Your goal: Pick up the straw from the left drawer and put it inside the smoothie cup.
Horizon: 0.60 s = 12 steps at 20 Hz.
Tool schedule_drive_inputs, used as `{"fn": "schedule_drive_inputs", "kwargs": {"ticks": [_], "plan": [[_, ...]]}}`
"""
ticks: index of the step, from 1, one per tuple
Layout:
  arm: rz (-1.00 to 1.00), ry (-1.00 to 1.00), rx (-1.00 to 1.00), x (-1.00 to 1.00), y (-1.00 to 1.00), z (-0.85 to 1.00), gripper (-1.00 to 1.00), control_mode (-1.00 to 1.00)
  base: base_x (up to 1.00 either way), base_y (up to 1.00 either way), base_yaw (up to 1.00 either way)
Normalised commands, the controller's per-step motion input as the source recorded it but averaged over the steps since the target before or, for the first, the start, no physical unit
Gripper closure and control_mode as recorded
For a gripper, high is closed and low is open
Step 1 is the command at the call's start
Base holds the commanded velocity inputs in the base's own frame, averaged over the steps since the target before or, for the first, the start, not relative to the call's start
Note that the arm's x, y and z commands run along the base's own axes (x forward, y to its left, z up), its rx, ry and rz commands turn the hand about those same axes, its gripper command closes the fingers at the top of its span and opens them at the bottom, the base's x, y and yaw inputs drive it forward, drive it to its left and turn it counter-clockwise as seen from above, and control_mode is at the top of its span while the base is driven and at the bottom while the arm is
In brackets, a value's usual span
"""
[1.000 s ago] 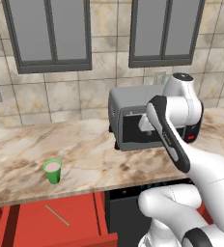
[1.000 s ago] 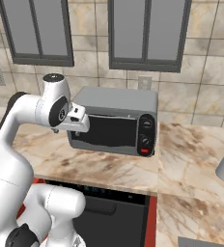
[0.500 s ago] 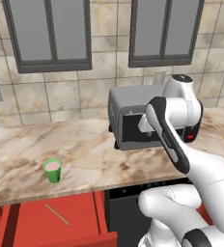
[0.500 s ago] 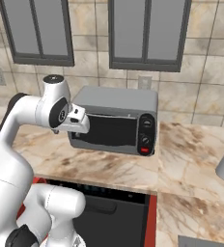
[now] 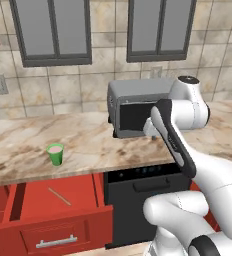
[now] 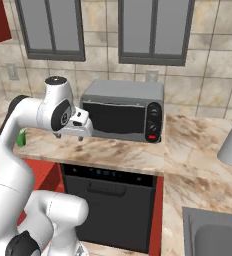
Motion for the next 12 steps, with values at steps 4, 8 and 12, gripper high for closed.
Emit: {"fn": "schedule_drive_inputs", "kwargs": {"ticks": [4,8,12], "plan": [[0.00,0.00,0.00,0.00,0.00,0.00,-1.00,1.00,-0.59,0.02,0.00],[0.00,0.00,0.00,0.00,0.00,0.00,-1.00,1.00,-0.38,0.22,0.00],[0.00,0.00,0.00,0.00,0.00,0.00,-1.00,1.00,-0.03,0.53,0.00]]}}
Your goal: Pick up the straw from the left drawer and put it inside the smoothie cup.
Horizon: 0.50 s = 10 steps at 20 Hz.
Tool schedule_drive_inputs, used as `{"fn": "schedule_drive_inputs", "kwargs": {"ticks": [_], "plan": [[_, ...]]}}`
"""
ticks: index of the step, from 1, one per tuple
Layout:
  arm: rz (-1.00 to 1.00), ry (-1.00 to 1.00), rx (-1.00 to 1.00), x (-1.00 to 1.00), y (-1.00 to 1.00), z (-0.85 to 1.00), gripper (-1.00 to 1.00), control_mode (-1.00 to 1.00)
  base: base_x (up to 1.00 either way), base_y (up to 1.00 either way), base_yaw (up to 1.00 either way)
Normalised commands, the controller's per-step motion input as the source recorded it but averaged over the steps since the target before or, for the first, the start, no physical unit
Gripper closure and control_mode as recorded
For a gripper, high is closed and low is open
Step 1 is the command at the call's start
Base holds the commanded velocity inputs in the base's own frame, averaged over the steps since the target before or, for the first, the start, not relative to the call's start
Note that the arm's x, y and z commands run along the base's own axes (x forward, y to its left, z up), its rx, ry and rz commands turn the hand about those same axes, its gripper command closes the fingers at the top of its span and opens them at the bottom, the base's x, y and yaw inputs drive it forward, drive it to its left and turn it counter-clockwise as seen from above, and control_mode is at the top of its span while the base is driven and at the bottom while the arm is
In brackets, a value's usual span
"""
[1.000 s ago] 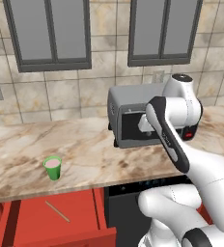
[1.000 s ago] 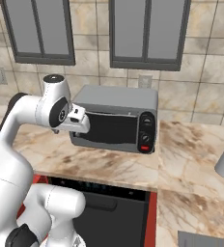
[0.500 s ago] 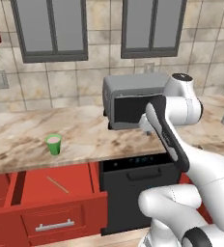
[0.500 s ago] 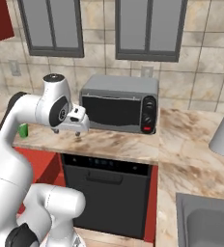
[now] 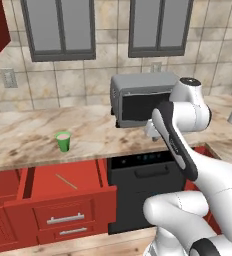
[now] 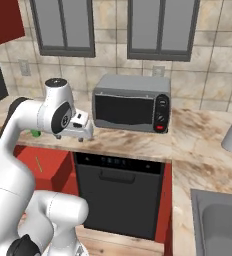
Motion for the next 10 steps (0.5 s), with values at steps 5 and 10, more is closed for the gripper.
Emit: {"fn": "schedule_drive_inputs", "kwargs": {"ticks": [5,10], "plan": [[0.00,0.00,0.00,0.00,0.00,0.00,-1.00,1.00,0.00,0.75,0.00],[0.00,0.00,0.00,0.00,0.00,0.00,-1.00,1.00,0.00,0.71,-0.01]]}}
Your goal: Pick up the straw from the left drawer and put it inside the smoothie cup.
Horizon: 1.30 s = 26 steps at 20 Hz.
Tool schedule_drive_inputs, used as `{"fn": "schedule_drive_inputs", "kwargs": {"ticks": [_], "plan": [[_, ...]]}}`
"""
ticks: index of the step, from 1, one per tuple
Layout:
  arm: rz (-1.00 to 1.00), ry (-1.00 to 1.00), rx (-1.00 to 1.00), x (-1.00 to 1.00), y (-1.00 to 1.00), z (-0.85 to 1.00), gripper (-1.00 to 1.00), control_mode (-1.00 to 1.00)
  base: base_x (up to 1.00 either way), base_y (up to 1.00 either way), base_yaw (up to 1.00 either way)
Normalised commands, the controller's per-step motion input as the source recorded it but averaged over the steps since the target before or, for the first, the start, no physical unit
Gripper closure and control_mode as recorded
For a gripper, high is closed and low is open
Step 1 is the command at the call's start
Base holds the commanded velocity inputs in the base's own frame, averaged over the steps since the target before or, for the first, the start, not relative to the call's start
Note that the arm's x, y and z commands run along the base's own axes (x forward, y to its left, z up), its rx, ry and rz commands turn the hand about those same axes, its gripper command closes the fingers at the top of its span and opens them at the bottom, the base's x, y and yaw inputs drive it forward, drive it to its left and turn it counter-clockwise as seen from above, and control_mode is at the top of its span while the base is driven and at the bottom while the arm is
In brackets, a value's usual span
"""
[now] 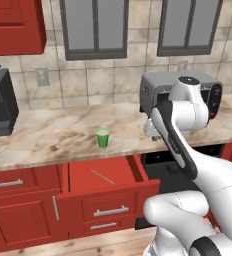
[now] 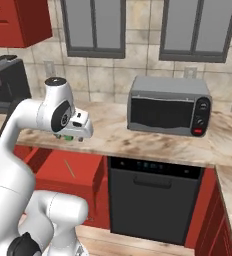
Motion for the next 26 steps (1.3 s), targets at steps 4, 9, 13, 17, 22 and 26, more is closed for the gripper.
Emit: {"fn": "schedule_drive_inputs", "kwargs": {"ticks": [4,9,13,17,22,26], "plan": [[0.00,0.00,0.00,0.00,0.00,0.00,-1.00,1.00,0.00,0.68,-0.02],[0.00,0.00,0.00,0.00,0.00,0.00,-1.00,1.00,0.00,0.53,-0.02],[0.00,0.00,0.00,0.00,0.00,0.00,-1.00,1.00,0.00,0.35,-0.03],[0.00,0.00,0.00,0.00,0.00,0.00,-1.00,1.00,-0.08,0.07,-0.04],[0.00,0.00,0.00,0.00,0.00,0.00,-1.00,1.00,-0.21,0.00,-0.05],[0.00,0.00,0.00,0.00,0.00,0.00,-1.00,1.00,-0.29,0.00,-0.04]]}}
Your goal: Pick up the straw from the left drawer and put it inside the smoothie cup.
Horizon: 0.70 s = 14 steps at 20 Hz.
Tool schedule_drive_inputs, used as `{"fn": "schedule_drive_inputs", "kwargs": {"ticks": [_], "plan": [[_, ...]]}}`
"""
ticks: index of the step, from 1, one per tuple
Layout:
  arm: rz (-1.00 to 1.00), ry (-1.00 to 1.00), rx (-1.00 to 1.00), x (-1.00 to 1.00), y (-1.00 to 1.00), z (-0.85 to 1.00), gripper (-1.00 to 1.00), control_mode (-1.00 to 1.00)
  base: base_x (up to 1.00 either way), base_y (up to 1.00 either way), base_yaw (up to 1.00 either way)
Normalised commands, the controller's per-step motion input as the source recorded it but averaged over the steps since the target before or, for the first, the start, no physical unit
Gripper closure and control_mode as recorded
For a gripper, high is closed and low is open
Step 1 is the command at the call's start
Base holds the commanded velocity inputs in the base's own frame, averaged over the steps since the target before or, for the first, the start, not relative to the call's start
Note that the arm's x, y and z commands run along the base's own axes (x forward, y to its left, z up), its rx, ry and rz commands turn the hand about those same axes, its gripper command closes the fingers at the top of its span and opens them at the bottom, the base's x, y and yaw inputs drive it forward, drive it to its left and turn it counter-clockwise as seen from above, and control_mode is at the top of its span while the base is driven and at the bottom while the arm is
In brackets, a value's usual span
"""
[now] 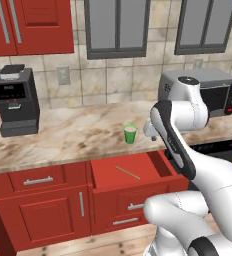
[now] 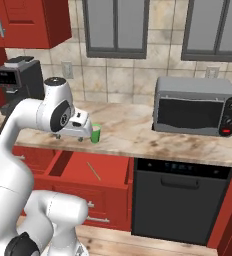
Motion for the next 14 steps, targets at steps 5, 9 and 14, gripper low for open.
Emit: {"fn": "schedule_drive_inputs", "kwargs": {"ticks": [5,9,14], "plan": [[0.00,0.00,0.00,0.00,0.00,0.00,-1.00,1.00,-0.37,0.00,-0.02],[0.00,0.00,0.00,-0.08,0.00,-0.03,-1.00,-1.00,0.00,0.00,0.00],[0.00,0.00,0.00,0.01,0.00,0.00,-1.00,-1.00,0.00,0.00,0.00]]}}
